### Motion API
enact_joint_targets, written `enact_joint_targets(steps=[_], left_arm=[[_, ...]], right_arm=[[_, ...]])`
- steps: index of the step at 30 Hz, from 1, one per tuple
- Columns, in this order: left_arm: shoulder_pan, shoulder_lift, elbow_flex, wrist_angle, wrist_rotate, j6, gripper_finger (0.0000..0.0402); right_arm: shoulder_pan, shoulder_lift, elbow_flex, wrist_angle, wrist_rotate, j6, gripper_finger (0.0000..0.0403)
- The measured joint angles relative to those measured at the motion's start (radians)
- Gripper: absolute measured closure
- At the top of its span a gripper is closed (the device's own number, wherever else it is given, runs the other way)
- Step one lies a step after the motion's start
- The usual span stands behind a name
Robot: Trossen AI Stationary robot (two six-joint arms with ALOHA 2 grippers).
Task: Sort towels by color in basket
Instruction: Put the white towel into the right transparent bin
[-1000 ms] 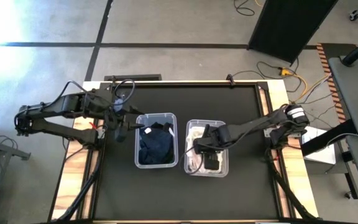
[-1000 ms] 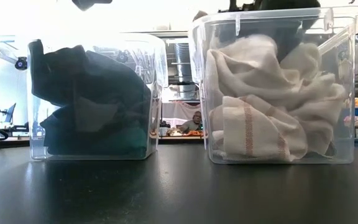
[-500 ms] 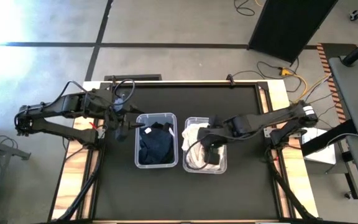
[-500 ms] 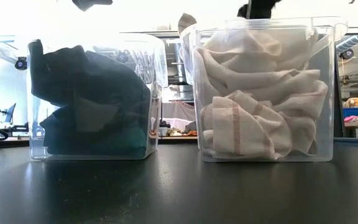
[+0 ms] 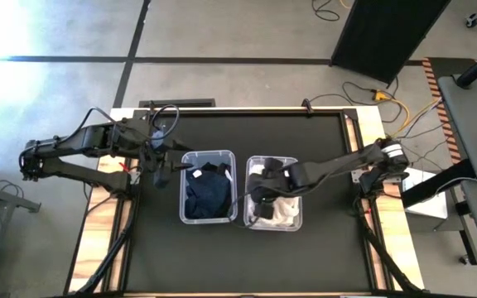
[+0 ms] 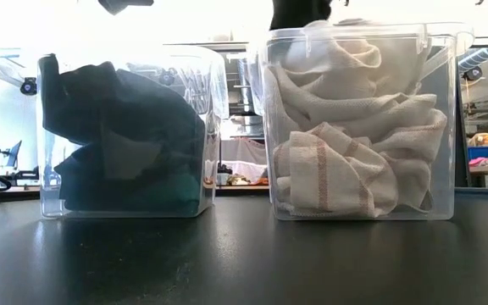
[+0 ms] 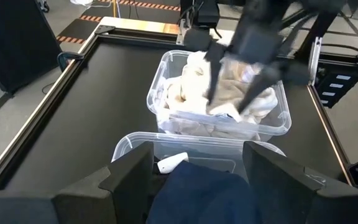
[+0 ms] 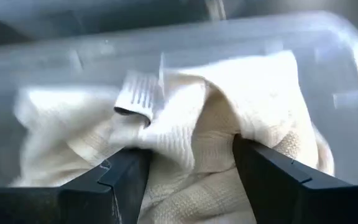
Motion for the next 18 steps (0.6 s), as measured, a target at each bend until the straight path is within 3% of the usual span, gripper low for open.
enact_joint_targets(steps=[6, 10, 18], left_arm=[[0.0, -0.002, 0.0, -0.018, 0.0, 0.001, 0.0168], [0.0, -0.003, 0.0, -0.019, 0.0, 0.004, 0.0168], [0.0, -0.001, -0.007, -0.018, -0.001, -0.034, 0.0168]], right_arm=[[-0.009, 0.028, 0.002, -0.28, 0.003, 0.105, 0.0179], [-0.008, 0.024, -0.009, -0.371, 0.003, 0.11, 0.0179], [-0.011, 0.092, -0.196, -0.04, -0.018, 0.062, 0.0179]])
